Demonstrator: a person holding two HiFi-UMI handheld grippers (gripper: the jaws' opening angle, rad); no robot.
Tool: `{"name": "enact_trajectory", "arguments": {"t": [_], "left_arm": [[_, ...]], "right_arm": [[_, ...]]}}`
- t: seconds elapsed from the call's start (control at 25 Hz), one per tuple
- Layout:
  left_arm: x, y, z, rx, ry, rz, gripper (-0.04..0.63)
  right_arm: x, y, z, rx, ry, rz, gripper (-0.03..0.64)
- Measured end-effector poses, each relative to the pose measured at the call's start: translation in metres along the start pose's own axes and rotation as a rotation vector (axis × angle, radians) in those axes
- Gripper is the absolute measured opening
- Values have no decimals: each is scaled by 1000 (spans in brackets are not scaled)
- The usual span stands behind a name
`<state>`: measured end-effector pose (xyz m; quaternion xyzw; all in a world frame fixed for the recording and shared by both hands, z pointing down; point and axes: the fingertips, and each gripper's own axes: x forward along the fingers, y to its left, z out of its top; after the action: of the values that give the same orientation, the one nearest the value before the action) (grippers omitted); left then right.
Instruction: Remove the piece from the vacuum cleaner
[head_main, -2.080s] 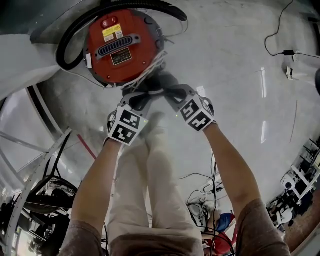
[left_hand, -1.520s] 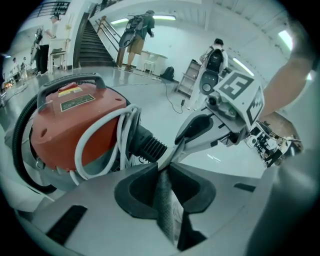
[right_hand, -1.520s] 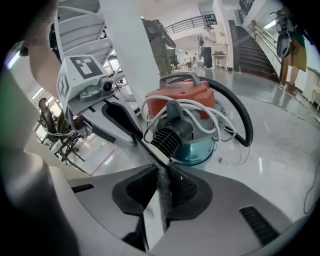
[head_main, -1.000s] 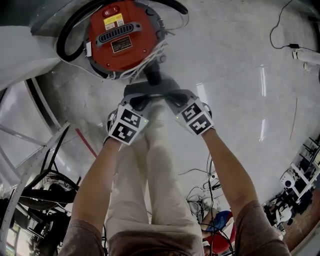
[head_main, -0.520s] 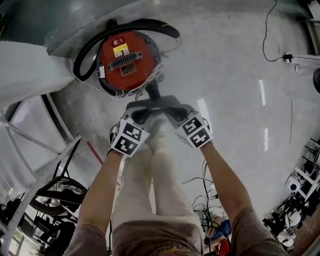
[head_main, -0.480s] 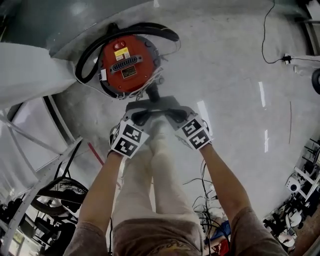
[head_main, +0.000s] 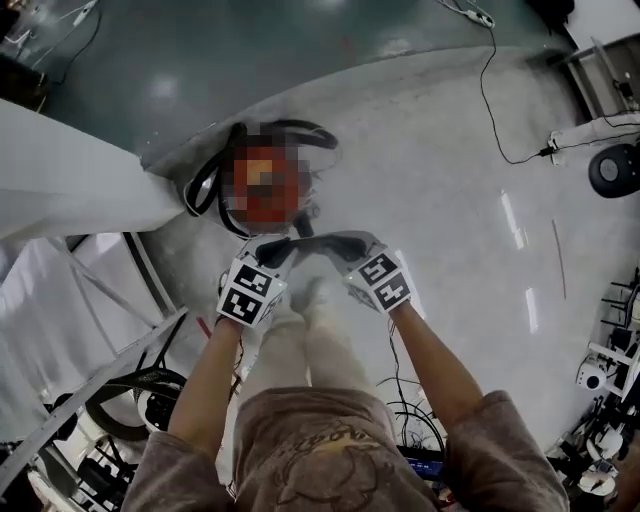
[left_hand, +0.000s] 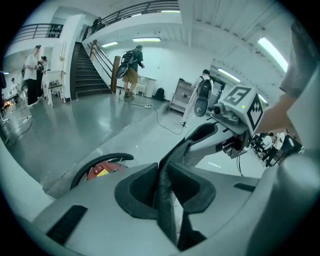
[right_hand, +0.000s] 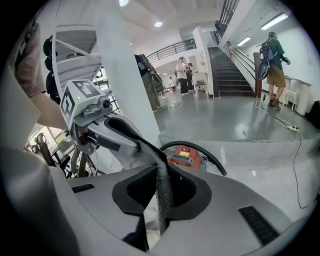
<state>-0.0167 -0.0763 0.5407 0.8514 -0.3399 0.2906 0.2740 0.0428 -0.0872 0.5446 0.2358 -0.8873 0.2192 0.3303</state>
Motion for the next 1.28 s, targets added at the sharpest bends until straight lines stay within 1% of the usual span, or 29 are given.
{"name": "enact_trajectory", "arguments": {"t": [0.16, 0.32, 0.44, 0.6, 0.72, 0.88, 1.0, 1.12, 1.28], "left_arm": [[-43, -11, 47, 44, -47, -20, 63], [-84, -23, 91, 139, -83, -31, 63], [-108, -37, 115, 174, -114, -64, 63], [-132, -54, 135, 214, -155, -95, 64], [-149, -62, 146, 209, -193, -127, 64], [-171, -71, 157, 188, -236, -147, 64], [-184, -73, 157, 171, -271, -142, 64], [-193, -74, 157, 133, -304, -128, 64], [-197, -72, 151, 103, -324, -112, 64]], "right_arm": [[-40, 11, 49, -21, -63, -36, 48], [-79, 24, 91, -26, -141, -75, 49], [-106, 32, 110, 15, -209, -77, 51], [-134, 44, 127, 92, -271, -59, 54], [-152, 51, 141, 142, -317, -44, 60], [-169, 64, 157, 145, -347, -33, 64], [-174, 73, 165, 134, -366, -38, 66], [-178, 80, 171, 131, -387, -57, 66], [-175, 87, 169, 135, -410, -78, 66]]}}
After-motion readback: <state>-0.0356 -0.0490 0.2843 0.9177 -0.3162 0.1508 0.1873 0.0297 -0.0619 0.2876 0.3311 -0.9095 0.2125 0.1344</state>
